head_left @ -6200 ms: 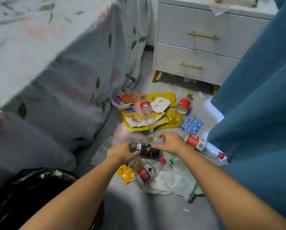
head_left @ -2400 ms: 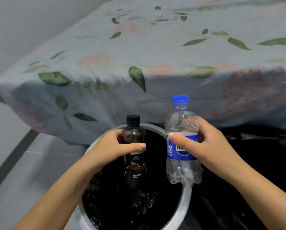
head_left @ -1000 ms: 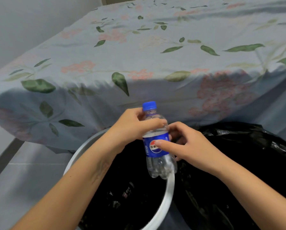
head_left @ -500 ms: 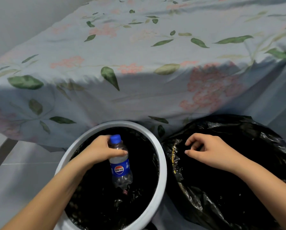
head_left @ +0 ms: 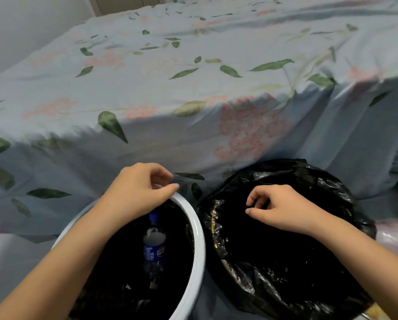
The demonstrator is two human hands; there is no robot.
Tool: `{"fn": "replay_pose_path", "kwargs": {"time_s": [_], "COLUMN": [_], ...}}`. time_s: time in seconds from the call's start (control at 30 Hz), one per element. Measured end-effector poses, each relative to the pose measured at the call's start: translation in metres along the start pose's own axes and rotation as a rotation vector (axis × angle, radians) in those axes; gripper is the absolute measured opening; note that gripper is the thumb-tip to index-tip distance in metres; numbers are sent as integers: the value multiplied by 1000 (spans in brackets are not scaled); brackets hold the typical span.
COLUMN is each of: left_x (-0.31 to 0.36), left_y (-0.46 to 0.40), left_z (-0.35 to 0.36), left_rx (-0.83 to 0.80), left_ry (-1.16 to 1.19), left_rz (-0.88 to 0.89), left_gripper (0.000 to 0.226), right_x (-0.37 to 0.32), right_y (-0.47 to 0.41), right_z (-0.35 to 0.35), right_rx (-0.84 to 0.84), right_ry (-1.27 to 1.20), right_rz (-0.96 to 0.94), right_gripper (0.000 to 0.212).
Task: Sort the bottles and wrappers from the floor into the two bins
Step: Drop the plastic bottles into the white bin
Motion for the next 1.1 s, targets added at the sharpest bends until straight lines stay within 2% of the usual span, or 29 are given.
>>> {"fn": "replay_pose_path", "kwargs": {"time_s": [0.17, 0.37, 0.5, 0.67, 0.77, 0.9, 1.0, 1.1], "left_x": [107, 238, 315, 359, 354, 345, 341, 341], "left_y": [-58, -107, -111, -86, -82, -83, -76, -68], "left_z": [23, 93, 157, 239, 269, 289, 304, 315], "left_rx": [-146, -249, -309, -462, -554, -617, -699, -765], "left_ry": [15, -162, -245, -345, -422, -403, -394, -412], "left_rz": [332, 690, 844, 952, 991, 964, 971, 1011], "left_gripper": [21, 21, 24, 24, 24, 24, 25, 30], "right_x": [38, 126, 198, 284, 320, 348, 360, 367], "right_y": [17, 68, 111, 143, 159, 176, 181, 178], "right_z": [-46, -109, -121, -60, -15, 24, 43, 56], "right_rx": [193, 479, 549, 323, 99, -123, -209, -215], "right_ry": [30, 59, 99, 136, 173, 158, 216, 306], "right_rz": [72, 288, 478, 677, 689, 640, 626, 610], "right_gripper": [11, 18, 18, 25, 39, 65, 80, 77]}}
Point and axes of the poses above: each hand's wrist, its own y-axis away from the middle knuckle, its own z-axis out of the palm, x = y × z, the point moved 3 cm from there along -y, towards the middle knuckle, and after that the axes turned 11 degrees about z, right-handed, at the moved point
